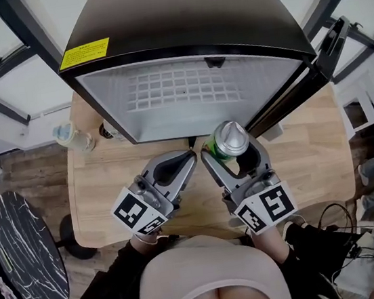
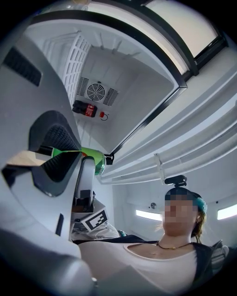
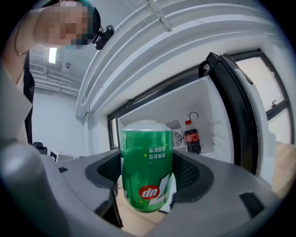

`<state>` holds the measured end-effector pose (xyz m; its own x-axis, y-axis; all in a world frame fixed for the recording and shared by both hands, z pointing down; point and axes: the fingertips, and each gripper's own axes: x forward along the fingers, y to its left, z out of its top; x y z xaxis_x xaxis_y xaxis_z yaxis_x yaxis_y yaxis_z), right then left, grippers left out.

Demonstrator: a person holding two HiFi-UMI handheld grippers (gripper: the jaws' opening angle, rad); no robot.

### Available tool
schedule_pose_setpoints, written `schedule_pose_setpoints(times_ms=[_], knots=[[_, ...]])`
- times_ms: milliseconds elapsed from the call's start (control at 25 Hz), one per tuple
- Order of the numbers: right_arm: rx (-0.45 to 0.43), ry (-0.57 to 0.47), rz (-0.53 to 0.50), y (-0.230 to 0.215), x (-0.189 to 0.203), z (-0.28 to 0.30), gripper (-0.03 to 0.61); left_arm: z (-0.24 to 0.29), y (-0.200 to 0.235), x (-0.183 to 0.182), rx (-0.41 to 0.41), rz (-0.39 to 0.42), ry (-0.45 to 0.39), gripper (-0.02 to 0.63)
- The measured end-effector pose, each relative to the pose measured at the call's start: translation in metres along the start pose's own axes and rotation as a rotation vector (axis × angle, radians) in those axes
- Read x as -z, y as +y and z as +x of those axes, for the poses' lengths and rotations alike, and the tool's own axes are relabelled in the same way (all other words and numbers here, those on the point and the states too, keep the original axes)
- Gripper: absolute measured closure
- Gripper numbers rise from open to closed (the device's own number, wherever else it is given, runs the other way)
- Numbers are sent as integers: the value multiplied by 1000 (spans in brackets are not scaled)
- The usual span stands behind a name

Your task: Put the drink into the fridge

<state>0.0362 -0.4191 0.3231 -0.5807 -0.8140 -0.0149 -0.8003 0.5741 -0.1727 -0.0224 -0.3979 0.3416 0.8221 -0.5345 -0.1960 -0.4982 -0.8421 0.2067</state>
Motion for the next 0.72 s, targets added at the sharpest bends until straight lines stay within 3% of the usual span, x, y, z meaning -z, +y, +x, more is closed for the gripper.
schedule_pose_setpoints(times_ms=[720], knots=[[-17, -20, -72, -32, -32, 52, 234, -19, 2, 8, -133, -13, 0, 601]])
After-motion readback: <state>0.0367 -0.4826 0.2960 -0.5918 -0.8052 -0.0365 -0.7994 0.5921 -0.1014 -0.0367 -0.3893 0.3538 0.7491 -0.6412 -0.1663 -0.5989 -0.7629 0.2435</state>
